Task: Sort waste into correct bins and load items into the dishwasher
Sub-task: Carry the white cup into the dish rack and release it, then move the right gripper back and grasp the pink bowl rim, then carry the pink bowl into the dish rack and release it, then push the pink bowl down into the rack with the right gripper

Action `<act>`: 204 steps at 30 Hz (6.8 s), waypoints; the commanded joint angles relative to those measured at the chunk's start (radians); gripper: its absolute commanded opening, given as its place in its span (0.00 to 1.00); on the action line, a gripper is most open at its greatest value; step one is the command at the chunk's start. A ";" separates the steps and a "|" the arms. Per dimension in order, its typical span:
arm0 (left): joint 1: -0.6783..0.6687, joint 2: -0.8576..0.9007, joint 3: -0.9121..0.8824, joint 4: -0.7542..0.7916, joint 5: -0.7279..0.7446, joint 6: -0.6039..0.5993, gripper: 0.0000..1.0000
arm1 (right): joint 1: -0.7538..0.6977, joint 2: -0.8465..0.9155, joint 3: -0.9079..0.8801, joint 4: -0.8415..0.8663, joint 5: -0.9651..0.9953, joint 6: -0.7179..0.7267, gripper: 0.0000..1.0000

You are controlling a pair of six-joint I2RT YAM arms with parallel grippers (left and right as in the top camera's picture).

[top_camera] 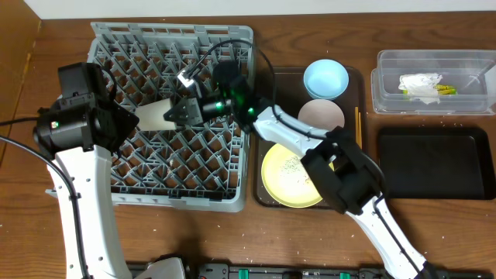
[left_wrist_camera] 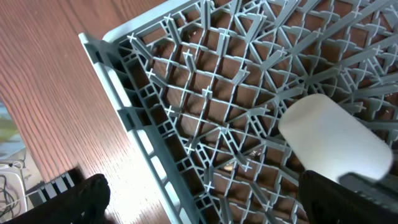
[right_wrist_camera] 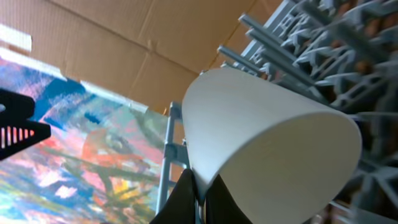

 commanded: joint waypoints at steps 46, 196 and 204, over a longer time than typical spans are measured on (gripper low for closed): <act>0.005 -0.002 0.017 -0.003 -0.003 -0.013 0.98 | -0.286 -0.509 -0.023 -1.438 0.973 -0.421 0.93; 0.005 -0.002 0.017 -0.003 -0.003 -0.013 0.98 | 0.080 -0.390 0.002 -1.099 0.584 -0.484 0.01; 0.005 -0.002 0.017 -0.003 -0.003 -0.013 0.98 | 0.191 -0.338 0.002 -1.105 0.537 -0.677 0.01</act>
